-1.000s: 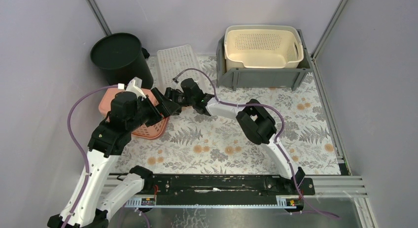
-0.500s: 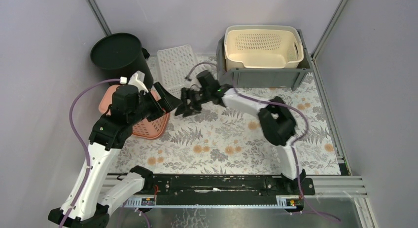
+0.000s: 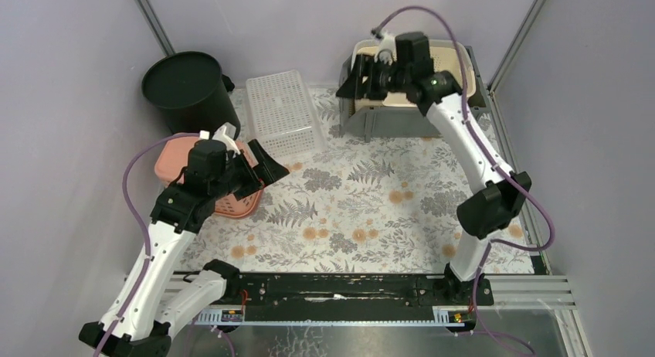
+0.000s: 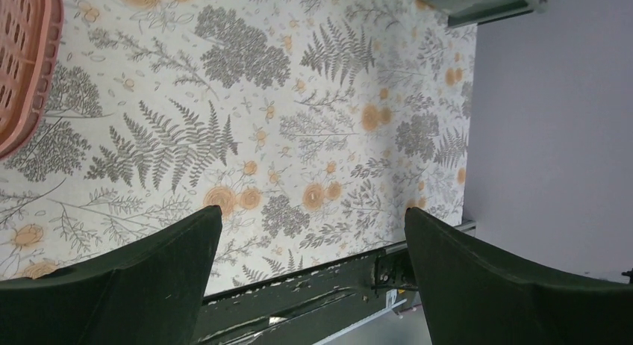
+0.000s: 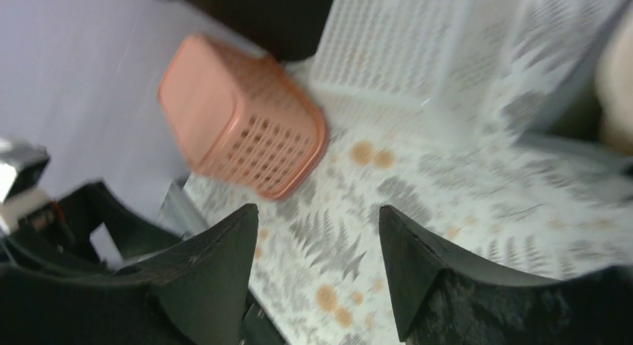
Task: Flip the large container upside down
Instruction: Move the container to the center of the board, then pick up the container from the container.
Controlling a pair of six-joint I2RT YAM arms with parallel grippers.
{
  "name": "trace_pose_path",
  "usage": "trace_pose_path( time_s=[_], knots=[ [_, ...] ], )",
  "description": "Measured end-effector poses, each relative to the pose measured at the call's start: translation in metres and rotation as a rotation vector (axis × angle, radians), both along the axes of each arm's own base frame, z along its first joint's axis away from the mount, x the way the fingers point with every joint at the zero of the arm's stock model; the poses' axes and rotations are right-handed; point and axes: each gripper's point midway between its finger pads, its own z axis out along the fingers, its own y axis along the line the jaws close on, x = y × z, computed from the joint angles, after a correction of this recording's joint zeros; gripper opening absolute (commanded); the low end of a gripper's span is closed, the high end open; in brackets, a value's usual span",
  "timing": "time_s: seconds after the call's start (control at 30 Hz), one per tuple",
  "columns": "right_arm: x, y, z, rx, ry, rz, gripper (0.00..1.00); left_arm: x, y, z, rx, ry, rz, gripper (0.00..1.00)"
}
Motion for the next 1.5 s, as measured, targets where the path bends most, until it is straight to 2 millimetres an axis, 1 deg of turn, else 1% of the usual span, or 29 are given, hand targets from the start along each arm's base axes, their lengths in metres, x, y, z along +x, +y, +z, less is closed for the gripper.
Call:
trace_pose_path(
  time_s=[0.1,0.17,0.2,0.3,0.4,0.43,0.5,0.7,0.8,0.87,0.93,0.97,1.0,1.07,1.17,1.23,1.3,1.33,1.43,1.5],
  knots=[
    [0.037,-0.026,0.021,-0.038,-0.071,-0.099,0.68,-0.001,0.000,-0.012,0.010,0.028,0.000,1.00],
    [0.057,-0.048,0.024,-0.062,-0.086,-0.163,0.68,-0.003,0.000,-0.019,0.016,0.045,-0.004,1.00],
    [0.064,-0.058,0.024,-0.070,-0.085,-0.191,0.68,-0.003,-0.001,-0.022,0.017,0.050,-0.007,1.00],
    [0.082,-0.101,0.017,-0.078,-0.045,-0.283,0.68,0.000,-0.004,-0.027,0.017,0.056,-0.017,1.00],
    [0.098,-0.143,0.006,-0.059,-0.002,-0.370,0.67,0.008,-0.011,-0.032,0.020,0.068,-0.032,1.00],
    [0.102,-0.155,0.002,-0.063,0.011,-0.395,0.66,0.011,-0.015,-0.034,0.020,0.071,-0.039,1.00],
    [0.104,-0.168,-0.006,-0.076,0.034,-0.422,0.66,0.017,-0.020,-0.040,0.022,0.081,-0.051,1.00],
    [0.109,-0.184,-0.016,-0.168,0.029,-0.485,0.64,0.040,-0.042,-0.060,0.033,0.115,-0.090,1.00],
    [0.113,-0.203,-0.020,-0.240,0.013,-0.546,0.62,0.057,-0.055,-0.071,0.044,0.138,-0.110,1.00],
    [0.117,-0.222,-0.021,-0.288,-0.003,-0.596,0.60,0.068,-0.063,-0.073,0.047,0.141,-0.118,1.00],
    [0.119,-0.246,-0.021,-0.313,-0.005,-0.649,0.59,0.083,-0.073,-0.073,0.046,0.142,-0.127,1.00],
    [0.121,-0.262,-0.021,-0.319,-0.002,-0.684,0.58,0.093,-0.079,-0.071,0.046,0.138,-0.131,1.00],
    [0.122,-0.282,-0.021,-0.322,0.005,-0.726,0.57,0.102,-0.085,-0.069,0.045,0.132,-0.134,1.00],
    [0.123,-0.322,-0.021,-0.314,0.022,-0.813,0.55,0.129,-0.100,-0.060,0.042,0.100,-0.138,1.00],
    [0.122,-0.374,-0.019,-0.294,0.034,-0.935,0.54,0.174,-0.122,-0.043,0.028,0.031,-0.128,1.00],
    [0.120,-0.397,-0.017,-0.289,0.037,-0.995,0.53,0.202,-0.134,-0.034,0.021,-0.013,-0.115,1.00],
    [0.121,-0.407,-0.016,-0.285,0.033,-1.029,0.52,0.234,-0.145,-0.026,0.021,-0.055,-0.091,1.00],
    [0.122,-0.408,-0.016,-0.283,0.032,-1.032,0.52,0.246,-0.149,-0.023,0.017,-0.077,-0.083,1.00],
    [0.131,-0.409,-0.025,-0.294,0.036,-1.042,0.52,0.280,-0.155,-0.032,0.040,-0.106,-0.032,1.00],
    [0.136,-0.410,-0.033,-0.296,0.042,-1.045,0.51,0.294,-0.156,-0.045,0.059,-0.108,-0.004,1.00]
  ],
)
